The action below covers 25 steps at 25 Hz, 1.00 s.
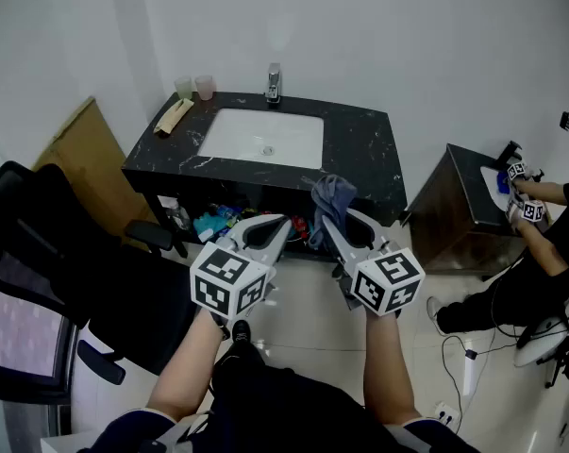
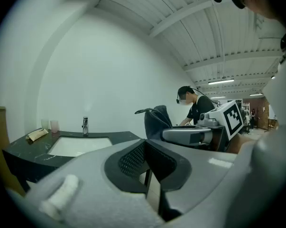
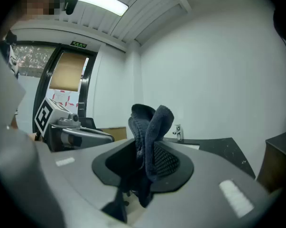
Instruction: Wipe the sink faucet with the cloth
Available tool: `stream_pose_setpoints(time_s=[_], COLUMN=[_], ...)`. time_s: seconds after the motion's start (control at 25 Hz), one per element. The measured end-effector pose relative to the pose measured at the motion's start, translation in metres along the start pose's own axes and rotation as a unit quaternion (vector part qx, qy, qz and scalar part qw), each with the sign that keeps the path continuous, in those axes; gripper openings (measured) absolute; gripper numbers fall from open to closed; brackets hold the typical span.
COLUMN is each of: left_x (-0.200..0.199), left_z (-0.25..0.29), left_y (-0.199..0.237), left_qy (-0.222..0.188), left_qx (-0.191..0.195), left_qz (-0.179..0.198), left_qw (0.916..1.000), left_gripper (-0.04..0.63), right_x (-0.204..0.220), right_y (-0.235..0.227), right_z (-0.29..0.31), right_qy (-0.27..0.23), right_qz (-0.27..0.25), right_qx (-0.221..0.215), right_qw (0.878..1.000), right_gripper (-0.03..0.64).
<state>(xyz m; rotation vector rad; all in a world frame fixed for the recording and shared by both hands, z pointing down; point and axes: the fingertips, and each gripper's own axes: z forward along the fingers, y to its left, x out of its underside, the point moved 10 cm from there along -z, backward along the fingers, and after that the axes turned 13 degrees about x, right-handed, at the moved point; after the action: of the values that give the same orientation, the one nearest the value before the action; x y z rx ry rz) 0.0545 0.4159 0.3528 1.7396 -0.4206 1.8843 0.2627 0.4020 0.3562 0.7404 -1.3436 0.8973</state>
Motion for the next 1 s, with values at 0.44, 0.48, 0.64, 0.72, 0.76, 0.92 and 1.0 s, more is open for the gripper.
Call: stream_pose_setpoints(time_s=[0.44,0.48,0.64,0.72,0.76,0.92,1.0], left_x=[0.003,0.004,0.003,0.002,0.001,0.000,0.001], left_z=[0.011,0.013,0.015,0.015,0.014,0.009,0.007], left_y=[0.105,0.116,0.156,0.176,0.187,0.225,0.240], left_qy=[-0.004,-0.003,0.006,0.011,0.013,0.018,0.019], left_qx=[0.016,0.018,0.030,0.033,0.032,0.029,0.027], left_qz=[-0.025,-0.029,-0.033,-0.032,-0.032,-0.035,-0.038], left_qw=[0.9996,0.9994,0.9990,0.9989,0.9989,0.9988,0.9987], left_gripper=[0.002,0.002,0.000,0.000,0.002,0.001,0.000], right_x=[-0.004,-0.005,-0.007,-0.005,-0.004,-0.002,-0.001], right_y=[-0.001,-0.001,0.000,0.001,0.002,0.008,0.013], right_z=[0.090,0.098,0.132,0.149,0.158,0.192,0.207], right_qy=[0.020,0.022,0.030,0.038,0.041,0.050,0.056], right_qz=[-0.008,-0.007,-0.003,0.000,0.002,0.006,0.001], right_qx=[0.022,0.027,0.048,0.058,0.062,0.072,0.071], right_qw=[1.000,0.999,0.998,0.998,0.997,0.996,0.996], right_gripper=[0.112,0.112,0.112,0.112,0.112,0.111,0.111])
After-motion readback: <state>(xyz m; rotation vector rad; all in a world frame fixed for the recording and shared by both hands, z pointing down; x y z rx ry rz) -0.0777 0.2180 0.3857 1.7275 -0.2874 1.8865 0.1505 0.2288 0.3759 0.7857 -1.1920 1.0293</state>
